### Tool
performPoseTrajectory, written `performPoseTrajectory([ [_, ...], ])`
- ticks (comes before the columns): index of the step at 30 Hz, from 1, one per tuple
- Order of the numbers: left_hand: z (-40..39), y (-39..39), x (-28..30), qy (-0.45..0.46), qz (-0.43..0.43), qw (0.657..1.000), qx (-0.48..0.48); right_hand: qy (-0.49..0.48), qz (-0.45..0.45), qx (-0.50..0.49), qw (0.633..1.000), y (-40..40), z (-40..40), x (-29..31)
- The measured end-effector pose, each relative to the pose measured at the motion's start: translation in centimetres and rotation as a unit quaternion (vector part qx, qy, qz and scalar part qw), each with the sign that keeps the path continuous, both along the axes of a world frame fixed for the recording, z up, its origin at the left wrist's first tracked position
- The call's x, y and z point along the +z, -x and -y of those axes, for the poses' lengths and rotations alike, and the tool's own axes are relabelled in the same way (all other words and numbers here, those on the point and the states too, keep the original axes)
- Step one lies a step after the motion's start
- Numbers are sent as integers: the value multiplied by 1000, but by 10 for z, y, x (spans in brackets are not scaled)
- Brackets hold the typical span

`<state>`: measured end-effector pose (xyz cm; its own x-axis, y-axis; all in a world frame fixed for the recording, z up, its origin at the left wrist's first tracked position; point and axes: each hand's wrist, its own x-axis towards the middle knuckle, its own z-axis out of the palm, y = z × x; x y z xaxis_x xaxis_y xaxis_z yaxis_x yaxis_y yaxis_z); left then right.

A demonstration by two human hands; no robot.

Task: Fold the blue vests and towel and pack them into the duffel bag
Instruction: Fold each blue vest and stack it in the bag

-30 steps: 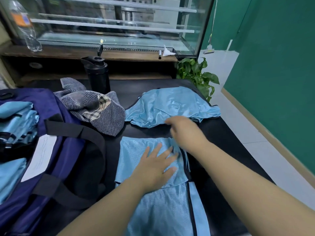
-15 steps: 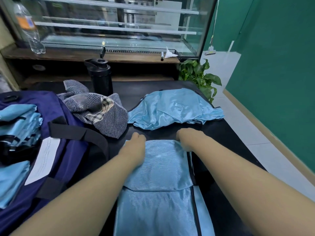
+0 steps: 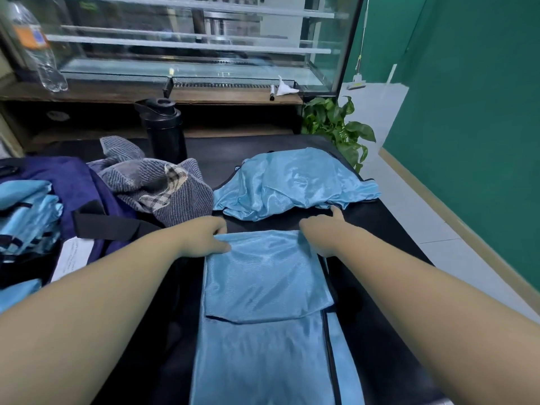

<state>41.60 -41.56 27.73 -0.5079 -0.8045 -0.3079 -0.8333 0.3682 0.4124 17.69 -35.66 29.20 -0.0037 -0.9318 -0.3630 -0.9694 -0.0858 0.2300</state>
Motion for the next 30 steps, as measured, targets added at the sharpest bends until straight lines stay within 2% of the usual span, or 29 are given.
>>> performPoseTrajectory([
  [3,-3,-6,1,30,-40,999,14,-15,66,-17,998,7,-2,-2],
  [6,-7,-9,-3,59,-9,998,16,-38,120,-48,991,11,-7,1],
  [14,-15,-6,-11,88,22,992,88,23,111,-48,992,9,-9,-2],
  [17,-13,-2,-2,145,-12,981,126,86,130,-36,987,10,-10,4],
  [20,-18,-4,10,253,-91,949,165,226,156,-9,961,11,-16,8],
  [22,-26,-9,18,309,-134,930,147,305,173,13,936,13,-26,10],
  [24,-40,-16,24,328,-155,924,118,349,186,39,918,15,-41,10],
  [30,-111,-53,6,349,-178,920,-20,382,257,97,882,13,-112,-1],
])
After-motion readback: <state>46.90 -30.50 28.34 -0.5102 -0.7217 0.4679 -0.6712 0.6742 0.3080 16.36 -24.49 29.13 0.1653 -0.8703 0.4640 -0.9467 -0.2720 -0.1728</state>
